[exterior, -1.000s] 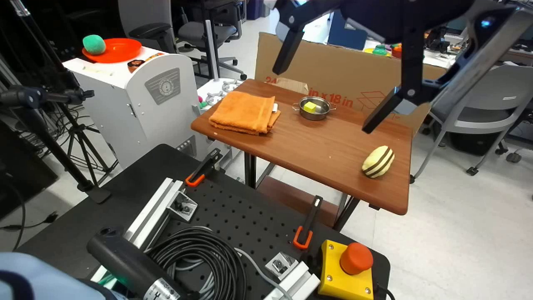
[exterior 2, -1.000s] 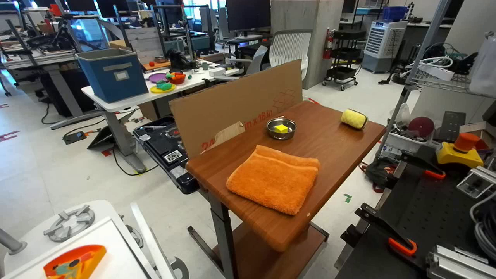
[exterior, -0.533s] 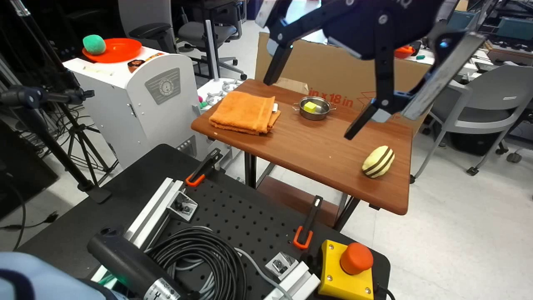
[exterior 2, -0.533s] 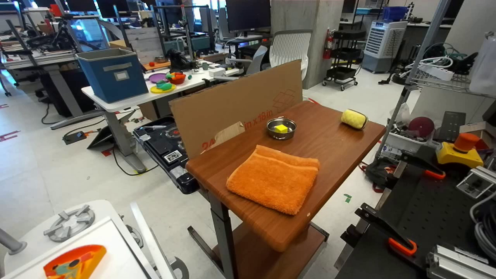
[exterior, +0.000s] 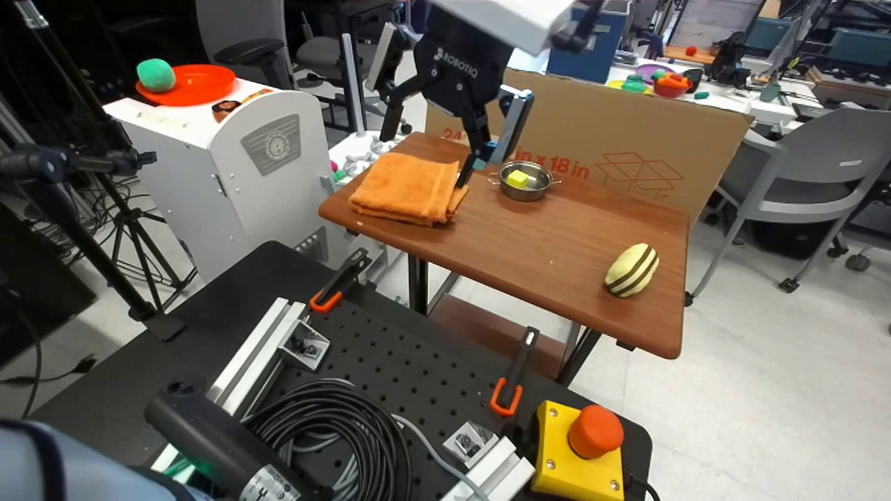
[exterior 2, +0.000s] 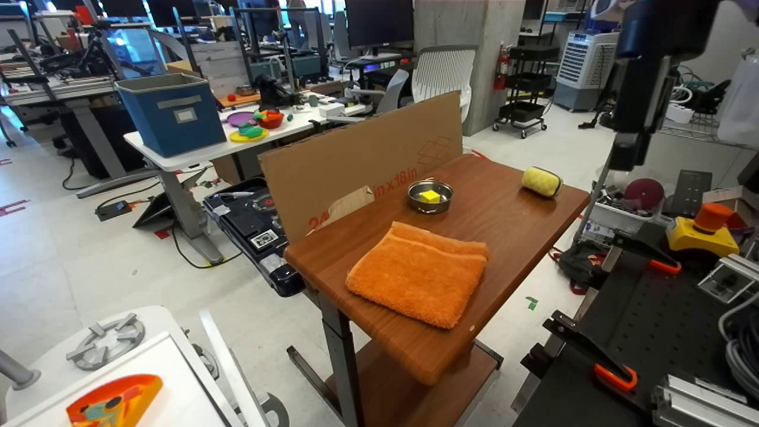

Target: Move the towel forward

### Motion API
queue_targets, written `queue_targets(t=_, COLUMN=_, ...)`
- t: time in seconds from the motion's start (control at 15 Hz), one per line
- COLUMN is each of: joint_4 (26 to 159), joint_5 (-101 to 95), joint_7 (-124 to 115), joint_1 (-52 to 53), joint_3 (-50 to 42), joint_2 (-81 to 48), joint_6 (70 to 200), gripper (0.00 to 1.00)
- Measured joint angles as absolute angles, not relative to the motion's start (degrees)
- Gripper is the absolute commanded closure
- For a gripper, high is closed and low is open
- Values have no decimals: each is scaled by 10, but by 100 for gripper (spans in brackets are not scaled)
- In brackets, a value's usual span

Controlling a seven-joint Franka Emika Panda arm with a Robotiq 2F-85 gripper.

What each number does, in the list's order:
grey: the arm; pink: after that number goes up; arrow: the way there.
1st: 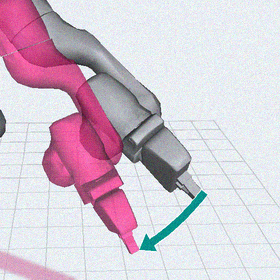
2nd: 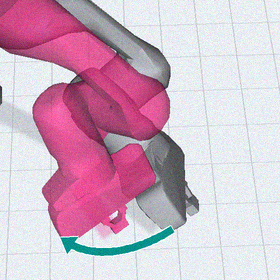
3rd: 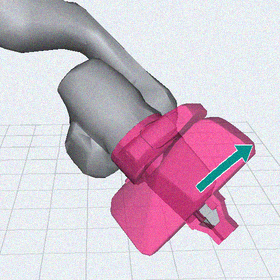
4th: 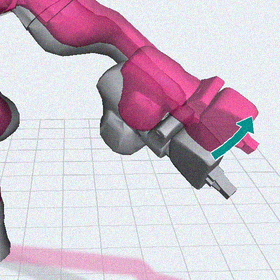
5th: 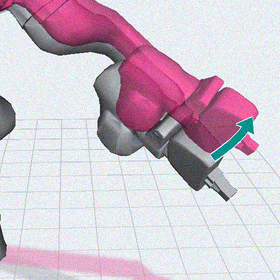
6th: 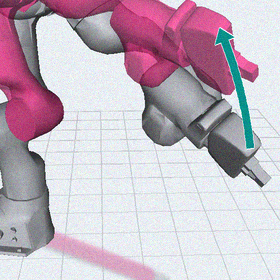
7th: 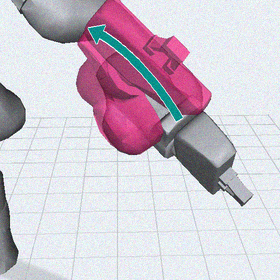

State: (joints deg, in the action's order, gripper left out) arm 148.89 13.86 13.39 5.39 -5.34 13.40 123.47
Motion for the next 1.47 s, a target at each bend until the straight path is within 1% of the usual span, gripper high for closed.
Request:
queue_targets(t=0.33, joint_4=1446, joint_5=142, joint_7=100, joint_1=85, joint_3=26, joint_2=-1, joint_6=1388, gripper=0)
queue_targets(t=0.67, joint_4=1408, joint_5=139, joint_7=98, joint_1=95, joint_3=77, joint_2=-103, joint_6=1515, gripper=0)
queue_targets(t=0.93, joint_4=1356, joint_5=123, joint_7=109, joint_1=91, joint_3=95, joint_2=-196, joint_6=1566, gripper=0)
queue_targets(t=1.2, joint_4=1304, joint_5=42, joint_7=110, joint_1=89, joint_3=90, joint_2=-289, joint_6=1603, gripper=0)
queue_targets(t=1.47, joint_4=1257, joint_5=-22, joint_7=111, joint_1=89, joint_3=84, joint_2=-349, joint_6=1626, gripper=0)
